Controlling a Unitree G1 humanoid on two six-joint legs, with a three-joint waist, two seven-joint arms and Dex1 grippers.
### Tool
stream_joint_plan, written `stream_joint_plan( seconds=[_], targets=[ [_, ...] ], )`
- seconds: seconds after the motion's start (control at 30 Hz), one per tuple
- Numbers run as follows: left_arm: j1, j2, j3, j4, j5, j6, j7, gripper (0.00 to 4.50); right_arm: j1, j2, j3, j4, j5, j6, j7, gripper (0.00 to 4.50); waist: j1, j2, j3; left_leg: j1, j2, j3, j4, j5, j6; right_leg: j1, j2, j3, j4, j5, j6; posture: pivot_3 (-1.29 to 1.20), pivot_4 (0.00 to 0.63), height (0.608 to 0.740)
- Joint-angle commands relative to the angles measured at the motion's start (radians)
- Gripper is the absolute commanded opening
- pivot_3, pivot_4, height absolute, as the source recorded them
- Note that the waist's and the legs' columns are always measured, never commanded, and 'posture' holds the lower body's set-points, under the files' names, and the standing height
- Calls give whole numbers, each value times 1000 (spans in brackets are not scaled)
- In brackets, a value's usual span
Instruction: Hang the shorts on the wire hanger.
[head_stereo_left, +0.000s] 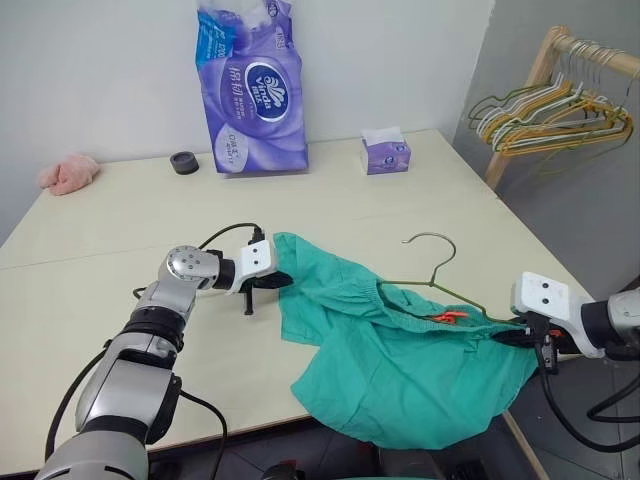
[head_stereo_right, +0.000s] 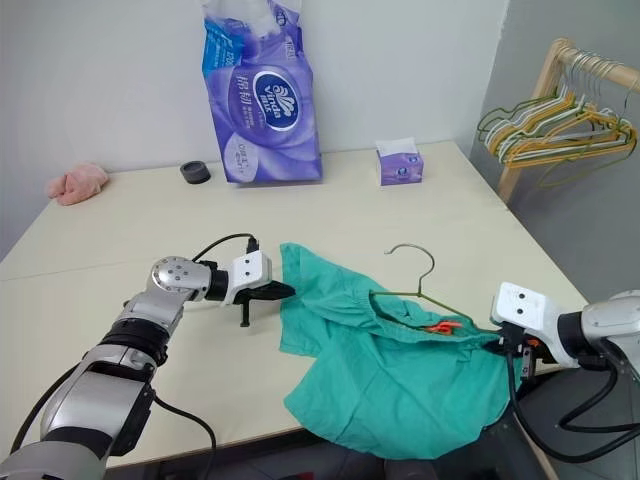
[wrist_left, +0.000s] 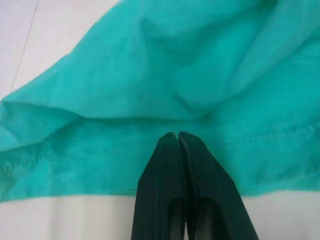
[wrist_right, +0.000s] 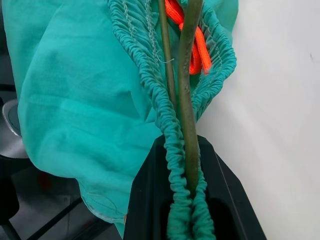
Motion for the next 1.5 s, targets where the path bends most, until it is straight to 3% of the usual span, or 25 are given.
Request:
stream_joint_plan(
  seconds=[0.03,0.17,0.37,0.57,0.8,0.9,1.1,1.4,1.5],
  targets=[
    [-35,-7,65,-139,-91,85,-18,55,-42,50,-34,-9,52,87,-54,0,0,-1,0,0,0,0,0,0,0,0,0,0,0,0,0,-323,56,740],
    [-16,-18,98,-360,-204,298,-57,55,-25,109,-84,-28,121,204,-97,0,0,-1,1,-1,0,0,0,0,0,0,0,0,1,0,0,-329,63,740],
    [43,-57,50,-671,-313,539,-97,55,31,190,-223,-84,222,399,-189,0,-1,0,2,0,0,1,0,0,0,1,0,1,0,0,0,-388,80,740],
    [8,-180,3,-796,-417,712,-93,55,34,241,-477,-127,277,840,-301,0,-2,3,11,0,-1,2,1,0,0,3,0,1,-1,0,0,-450,97,740],
    [-48,-282,-45,-857,-469,783,-96,55,138,259,-740,-164,368,869,-413,0,-29,10,20,0,-2,6,0,-1,1,5,4,2,-6,-1,0,-502,114,740],
    [-63,-311,-71,-866,-451,745,-90,55,134,248,-798,-110,396,869,-540,0,-48,11,22,1,-3,7,0,-3,5,10,4,2,-11,-1,1,-514,115,740],
    [-93,-350,-105,-853,-409,671,-61,55,12,184,-843,51,466,869,-793,0,-91,15,26,1,-2,13,0,-5,9,10,3,5,-14,-1,1,-528,117,740],
    [-130,-396,-121,-837,-372,601,-35,55,-272,110,-751,312,603,869,-1134,0,-133,19,32,1,1,24,0,-6,10,11,3,7,-17,-3,3,-520,116,740],
    [-138,-410,-129,-836,-362,589,-24,55,-441,72,-686,462,585,869,-1224,0,-140,23,35,1,0,28,0,-6,11,12,1,9,-17,-4,4,-514,116,740]
  ],
)
